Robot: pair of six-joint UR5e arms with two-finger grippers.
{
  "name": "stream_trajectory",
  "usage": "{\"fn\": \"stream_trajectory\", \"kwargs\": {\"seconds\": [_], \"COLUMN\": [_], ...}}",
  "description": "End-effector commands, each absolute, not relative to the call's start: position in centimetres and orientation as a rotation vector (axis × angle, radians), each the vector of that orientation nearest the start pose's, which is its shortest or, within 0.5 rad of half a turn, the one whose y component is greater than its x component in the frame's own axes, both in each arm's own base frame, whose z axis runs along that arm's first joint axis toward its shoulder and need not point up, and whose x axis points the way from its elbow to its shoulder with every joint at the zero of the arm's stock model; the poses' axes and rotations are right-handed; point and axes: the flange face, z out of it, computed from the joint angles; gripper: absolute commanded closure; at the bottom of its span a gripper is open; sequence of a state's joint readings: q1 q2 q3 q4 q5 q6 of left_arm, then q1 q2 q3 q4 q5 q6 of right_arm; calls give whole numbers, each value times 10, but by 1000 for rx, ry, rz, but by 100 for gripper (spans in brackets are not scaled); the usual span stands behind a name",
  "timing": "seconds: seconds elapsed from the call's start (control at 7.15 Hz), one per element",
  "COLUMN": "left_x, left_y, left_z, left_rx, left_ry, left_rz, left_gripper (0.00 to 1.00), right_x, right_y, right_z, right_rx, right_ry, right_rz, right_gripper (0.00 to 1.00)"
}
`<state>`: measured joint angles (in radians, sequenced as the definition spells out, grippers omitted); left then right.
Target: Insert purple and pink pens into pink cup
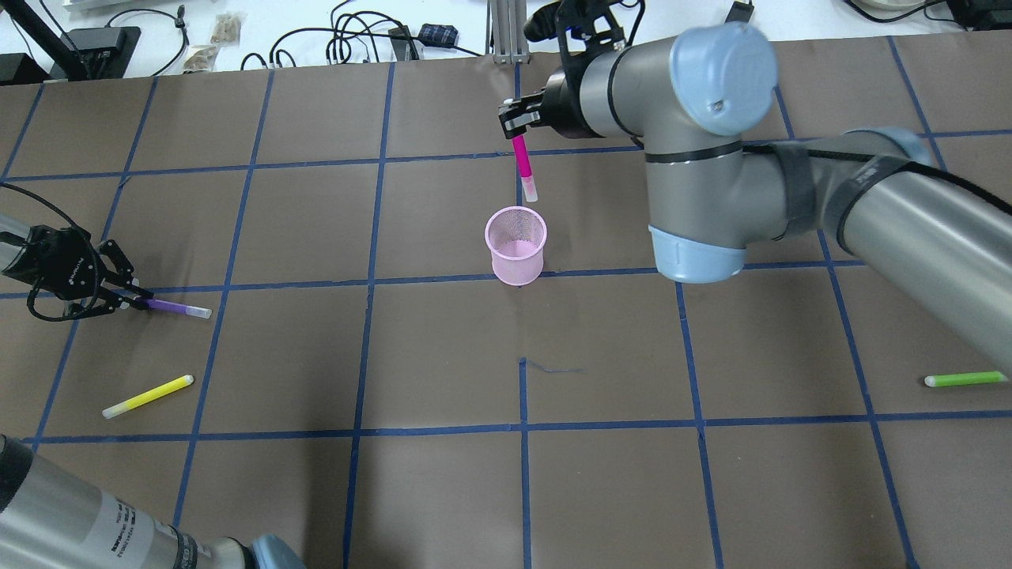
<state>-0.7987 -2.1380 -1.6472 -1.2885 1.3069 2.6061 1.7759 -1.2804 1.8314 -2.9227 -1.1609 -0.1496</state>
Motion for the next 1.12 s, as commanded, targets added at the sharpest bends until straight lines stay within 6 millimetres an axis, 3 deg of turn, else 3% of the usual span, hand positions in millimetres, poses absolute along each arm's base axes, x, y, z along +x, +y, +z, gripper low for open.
{"fn": "stream_trajectory", "kwargs": {"seconds": [0.0, 0.28, 0.42, 0.56, 0.7, 0.84, 0.98], "left_x": [307, 305, 296, 285, 254, 219, 189], "left_y": [-542, -545, -545, -543, -551, -555, -556], "left_z": [168, 201, 229, 262, 293, 320, 346], "left_rx": [-2164, -2109, -2088, -2034, -2028, -2014, -1977], "left_ry": [-1771, -1875, -1938, -2034, -2082, -2134, -2200], "left_rz": [421, 394, 382, 373, 350, 287, 278], "left_gripper": [100, 100, 100, 100, 100, 100, 100], "right_x": [300, 298, 297, 296, 297, 298, 298], "right_y": [-537, -527, -522, -516, -515, -515, -515], "right_z": [338, 318, 309, 299, 293, 288, 289], "right_rx": [-651, -653, -651, -647, -649, -646, -612], "right_ry": [2447, 2463, 2470, 2482, 2486, 2489, 2491], "right_rz": [-1094, -1058, -1038, -1007, -997, -984, -976], "right_gripper": [100, 100, 100, 100, 100, 88, 32]}}
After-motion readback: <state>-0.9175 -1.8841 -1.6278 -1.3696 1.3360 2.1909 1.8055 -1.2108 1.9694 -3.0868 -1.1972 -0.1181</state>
